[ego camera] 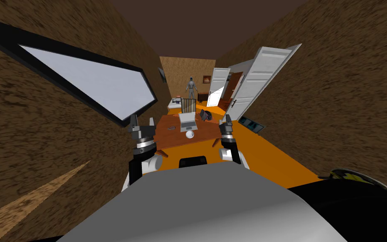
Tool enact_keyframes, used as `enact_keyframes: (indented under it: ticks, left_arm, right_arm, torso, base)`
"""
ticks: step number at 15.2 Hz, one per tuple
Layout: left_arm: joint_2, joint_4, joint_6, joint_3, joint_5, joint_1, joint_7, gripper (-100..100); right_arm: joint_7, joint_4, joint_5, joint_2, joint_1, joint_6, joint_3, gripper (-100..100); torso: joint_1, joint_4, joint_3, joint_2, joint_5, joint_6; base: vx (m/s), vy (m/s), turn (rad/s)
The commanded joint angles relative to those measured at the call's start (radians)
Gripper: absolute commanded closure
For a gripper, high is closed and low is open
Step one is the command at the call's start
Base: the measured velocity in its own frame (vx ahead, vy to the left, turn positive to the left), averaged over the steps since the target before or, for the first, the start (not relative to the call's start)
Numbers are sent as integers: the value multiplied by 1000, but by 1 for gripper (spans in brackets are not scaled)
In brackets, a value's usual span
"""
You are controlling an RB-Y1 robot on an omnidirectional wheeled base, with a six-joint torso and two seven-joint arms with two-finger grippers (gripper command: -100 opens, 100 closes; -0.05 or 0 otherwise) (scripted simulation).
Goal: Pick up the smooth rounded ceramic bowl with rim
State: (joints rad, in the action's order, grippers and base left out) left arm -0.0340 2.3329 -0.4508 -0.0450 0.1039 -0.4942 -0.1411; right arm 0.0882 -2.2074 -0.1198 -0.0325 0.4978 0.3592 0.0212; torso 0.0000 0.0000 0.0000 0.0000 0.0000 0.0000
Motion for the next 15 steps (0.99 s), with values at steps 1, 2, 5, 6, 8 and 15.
enact_keyframes:
  ticks: [1,2,5,6,8,15]
  left_arm:
    - [0,0,0,0,0,0,0,0]
    - [0,0,0,0,0,0,0,0]
    - [0,0,0,0,0,0,0,0]
    - [0,0,0,0,0,0,0,0]
    - [0,0,0,0,0,0,0,0]
    - [0,0,0,0,0,0,0,0]
  right_arm:
    - [-5,14,-5,50,-4,0,-4,-100]
    - [-5,14,-5,51,-4,0,-4,-100]
    - [-18,46,-18,122,-14,0,-15,-100]
    - [-18,46,-18,127,-14,0,-15,-100]
    - [-27,69,-27,165,-21,0,-22,-100]
    - [-78,195,-77,313,-59,2,-64,-100]
  torso:
    - [0,0,0,0,0,0]
    - [0,0,0,0,0,0]
    - [1,0,0,0,0,0]
    - [2,0,0,0,0,0]
    - [2,0,0,0,0,0]
    - [5,0,0,0,1,0]
  base:
    - [-2,13,34]
    - [-5,21,33]
    - [-6,30,41]
    - [-1,36,42]
    - [-3,41,64]
    - [-1,66,83]
